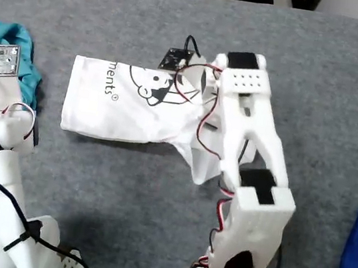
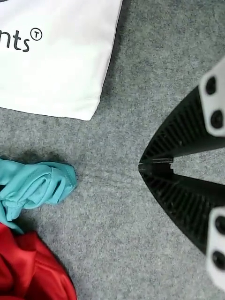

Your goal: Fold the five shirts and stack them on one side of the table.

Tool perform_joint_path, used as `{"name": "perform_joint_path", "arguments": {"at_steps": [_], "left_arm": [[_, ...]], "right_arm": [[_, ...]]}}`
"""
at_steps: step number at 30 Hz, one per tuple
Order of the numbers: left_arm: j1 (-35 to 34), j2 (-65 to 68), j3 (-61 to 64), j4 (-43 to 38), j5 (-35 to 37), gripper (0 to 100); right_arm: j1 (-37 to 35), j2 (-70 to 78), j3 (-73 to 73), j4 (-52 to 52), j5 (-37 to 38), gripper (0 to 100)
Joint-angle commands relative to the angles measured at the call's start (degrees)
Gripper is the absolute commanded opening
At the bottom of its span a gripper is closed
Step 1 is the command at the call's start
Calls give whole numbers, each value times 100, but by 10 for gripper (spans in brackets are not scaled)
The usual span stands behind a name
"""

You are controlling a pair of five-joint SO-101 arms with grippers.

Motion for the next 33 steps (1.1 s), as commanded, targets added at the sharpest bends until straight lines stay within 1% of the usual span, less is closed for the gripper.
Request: {"name": "perform_joint_path", "arguments": {"at_steps": [1,4,6,13,16,19,22,25,33], "left_arm": [[-18,-31,-26,-18,-26,20],[-18,-31,-26,-18,-26,20],[-53,-31,-26,-18,-26,20],[-325,-31,-44,-26,-26,20],[-404,-31,-62,-26,-26,20],[-448,-31,-70,-26,-79,20],[-440,-31,-79,88,-220,20],[-431,-31,-79,141,-211,20],[-440,-31,-53,132,-211,20]], "right_arm": [[101,171,-541,141,62,56],[101,251,-655,193,62,159],[101,242,-673,202,62,197],[92,242,-787,404,18,200],[101,242,-1138,738,18,199],[40,154,-1648,1424,18,199],[-40,-259,-1684,1530,-79,199],[-171,-760,-1112,1530,-97,199],[-532,-2352,1332,1407,-220,199]]}}
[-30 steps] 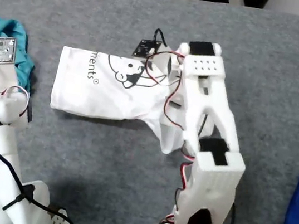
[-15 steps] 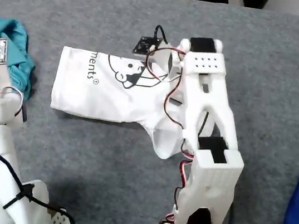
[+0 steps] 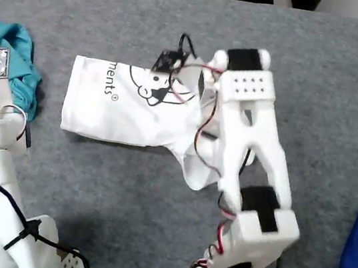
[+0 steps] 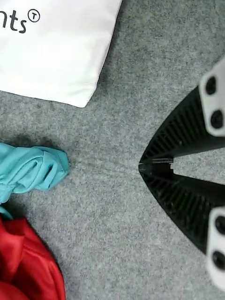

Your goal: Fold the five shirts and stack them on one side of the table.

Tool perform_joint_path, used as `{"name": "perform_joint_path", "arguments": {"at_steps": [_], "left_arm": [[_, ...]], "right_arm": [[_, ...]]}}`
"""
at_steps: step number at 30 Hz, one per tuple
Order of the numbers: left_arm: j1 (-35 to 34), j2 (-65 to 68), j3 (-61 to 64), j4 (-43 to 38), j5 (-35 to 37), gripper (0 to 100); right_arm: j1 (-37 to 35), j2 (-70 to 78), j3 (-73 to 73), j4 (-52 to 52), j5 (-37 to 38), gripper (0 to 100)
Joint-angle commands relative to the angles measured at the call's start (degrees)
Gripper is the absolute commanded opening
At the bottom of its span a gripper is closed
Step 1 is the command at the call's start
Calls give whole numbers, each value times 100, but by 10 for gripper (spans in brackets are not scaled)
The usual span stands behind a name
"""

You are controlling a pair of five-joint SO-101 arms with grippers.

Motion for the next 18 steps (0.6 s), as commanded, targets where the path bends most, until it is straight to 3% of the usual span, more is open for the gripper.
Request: {"name": "perform_joint_path", "arguments": {"at_steps": [1,11,18], "left_arm": [[-44,-31,-44,26,-62,20],[-53,-31,-26,35,-70,20],[-53,-31,-26,35,-70,20]], "right_arm": [[-136,-1051,971,-53,-62,199],[180,-2360,3503,-941,158,199],[312,-2264,4110,-1758,167,199]]}}
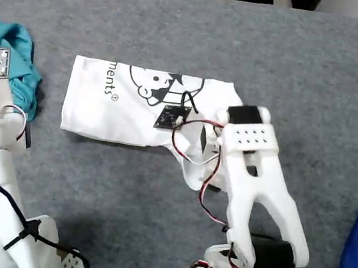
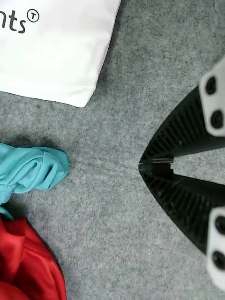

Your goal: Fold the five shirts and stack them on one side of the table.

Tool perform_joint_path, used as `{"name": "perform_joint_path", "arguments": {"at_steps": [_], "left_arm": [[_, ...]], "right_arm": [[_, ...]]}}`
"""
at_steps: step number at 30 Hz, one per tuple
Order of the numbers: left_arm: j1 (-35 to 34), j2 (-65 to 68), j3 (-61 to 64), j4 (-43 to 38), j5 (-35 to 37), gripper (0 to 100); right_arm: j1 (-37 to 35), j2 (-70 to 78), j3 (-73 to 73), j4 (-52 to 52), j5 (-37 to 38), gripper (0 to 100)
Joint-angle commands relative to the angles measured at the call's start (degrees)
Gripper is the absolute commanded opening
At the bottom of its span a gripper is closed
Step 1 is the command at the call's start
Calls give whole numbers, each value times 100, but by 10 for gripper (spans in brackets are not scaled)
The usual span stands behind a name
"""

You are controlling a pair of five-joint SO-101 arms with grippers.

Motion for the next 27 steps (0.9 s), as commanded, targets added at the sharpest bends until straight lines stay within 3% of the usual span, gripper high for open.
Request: {"name": "perform_joint_path", "arguments": {"at_steps": [1,18,27], "left_arm": [[-53,-31,-18,35,-35,20],[-53,-31,-18,35,-35,20],[-53,-31,-18,35,-35,20]], "right_arm": [[127,-110,75,-325,62,199],[145,66,84,-809,62,199],[488,75,330,-1064,237,199]]}}
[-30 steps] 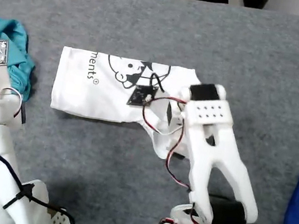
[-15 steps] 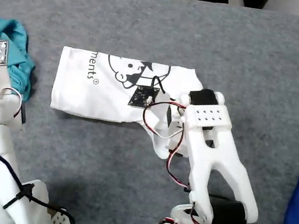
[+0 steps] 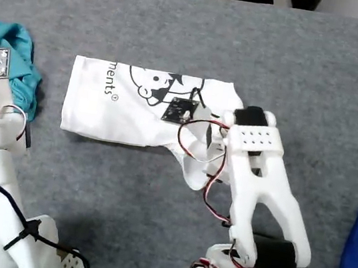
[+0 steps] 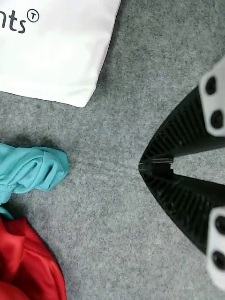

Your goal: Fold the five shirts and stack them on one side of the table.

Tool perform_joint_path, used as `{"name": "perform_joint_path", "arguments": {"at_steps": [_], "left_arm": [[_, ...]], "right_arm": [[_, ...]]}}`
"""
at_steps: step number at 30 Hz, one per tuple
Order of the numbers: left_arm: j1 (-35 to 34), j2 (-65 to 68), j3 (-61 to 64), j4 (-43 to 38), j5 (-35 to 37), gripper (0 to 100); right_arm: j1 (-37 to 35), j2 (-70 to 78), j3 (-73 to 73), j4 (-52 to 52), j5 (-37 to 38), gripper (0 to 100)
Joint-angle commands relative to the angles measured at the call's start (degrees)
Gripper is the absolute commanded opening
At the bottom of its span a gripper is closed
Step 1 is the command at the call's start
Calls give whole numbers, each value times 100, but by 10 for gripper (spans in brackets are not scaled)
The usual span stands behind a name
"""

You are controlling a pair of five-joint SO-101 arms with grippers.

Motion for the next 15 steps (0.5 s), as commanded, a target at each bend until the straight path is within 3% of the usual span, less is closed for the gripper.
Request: {"name": "perform_joint_path", "arguments": {"at_steps": [1,15], "left_arm": [[-53,-31,-18,35,-35,20],[-44,-31,-18,35,-26,20]], "right_arm": [[84,13,180,-202,114,199],[110,673,295,-844,88,196]]}}
